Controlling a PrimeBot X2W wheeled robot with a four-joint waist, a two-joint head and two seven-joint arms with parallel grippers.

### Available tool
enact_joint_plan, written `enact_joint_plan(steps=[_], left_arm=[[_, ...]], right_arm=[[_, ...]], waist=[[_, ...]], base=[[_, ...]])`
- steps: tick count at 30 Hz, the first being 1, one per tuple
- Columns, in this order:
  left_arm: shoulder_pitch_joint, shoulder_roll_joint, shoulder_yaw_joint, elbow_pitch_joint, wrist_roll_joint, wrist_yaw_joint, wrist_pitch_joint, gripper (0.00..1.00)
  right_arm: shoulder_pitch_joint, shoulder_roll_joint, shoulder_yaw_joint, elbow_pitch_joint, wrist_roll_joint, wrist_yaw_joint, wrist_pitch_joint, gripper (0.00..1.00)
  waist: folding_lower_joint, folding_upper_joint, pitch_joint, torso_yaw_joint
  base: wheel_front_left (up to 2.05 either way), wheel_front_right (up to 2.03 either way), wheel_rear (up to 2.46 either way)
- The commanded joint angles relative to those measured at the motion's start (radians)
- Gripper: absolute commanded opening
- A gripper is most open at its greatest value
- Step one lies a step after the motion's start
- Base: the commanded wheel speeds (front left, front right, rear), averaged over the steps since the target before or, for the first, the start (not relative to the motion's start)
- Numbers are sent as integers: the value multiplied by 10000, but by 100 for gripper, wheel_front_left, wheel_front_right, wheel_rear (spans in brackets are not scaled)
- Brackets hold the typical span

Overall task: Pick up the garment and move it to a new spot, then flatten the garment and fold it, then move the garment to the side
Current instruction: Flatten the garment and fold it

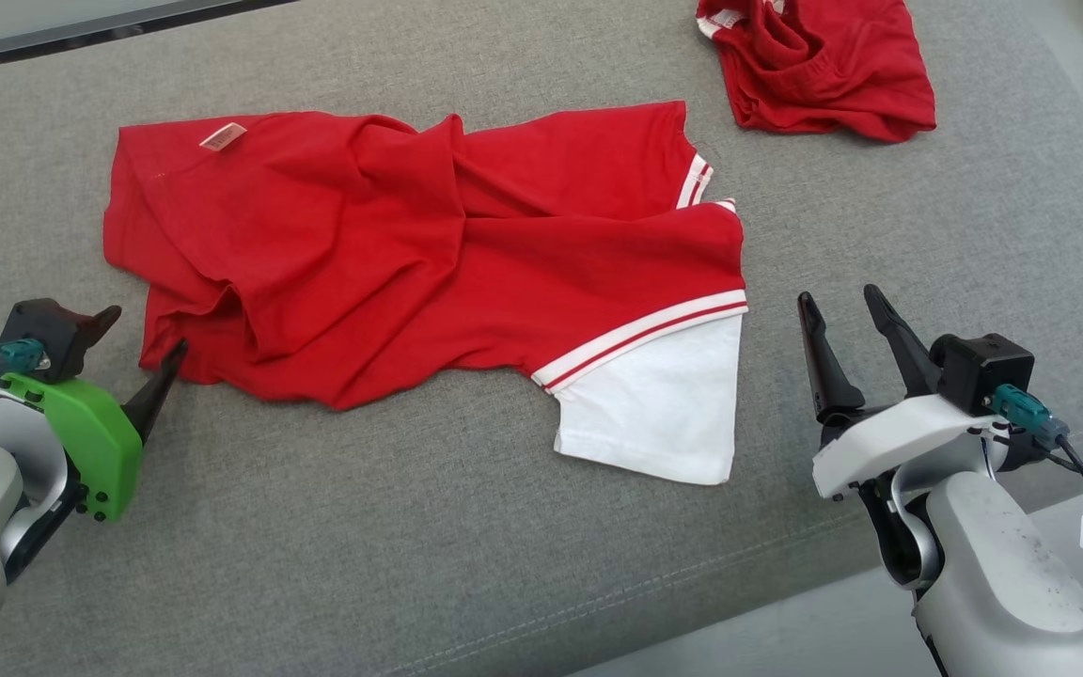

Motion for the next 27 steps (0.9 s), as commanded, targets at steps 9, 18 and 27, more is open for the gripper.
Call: enact_joint_plan(steps=[9, 18, 27], left_arm=[[-381, -105, -946, 613, -980, 11, -286, 0], [-563, -208, -1506, 599, -1352, 10, -582, 0], [-245, -298, -1698, 123, -1431, 10, -976, 0]], right_arm=[[-102, -83, -12, 19, 4, -2, -36, 100], [31, -49, -69, 76, -88, -2, -36, 100], [254, -104, -158, 135, -34, -2, -36, 100]], waist=[[0, -1, 52, -107], [0, -1, -151, 160], [0, -1, -491, 655]], base=[[0, 0, 0], [0, 0, 0], [0, 0, 0]])
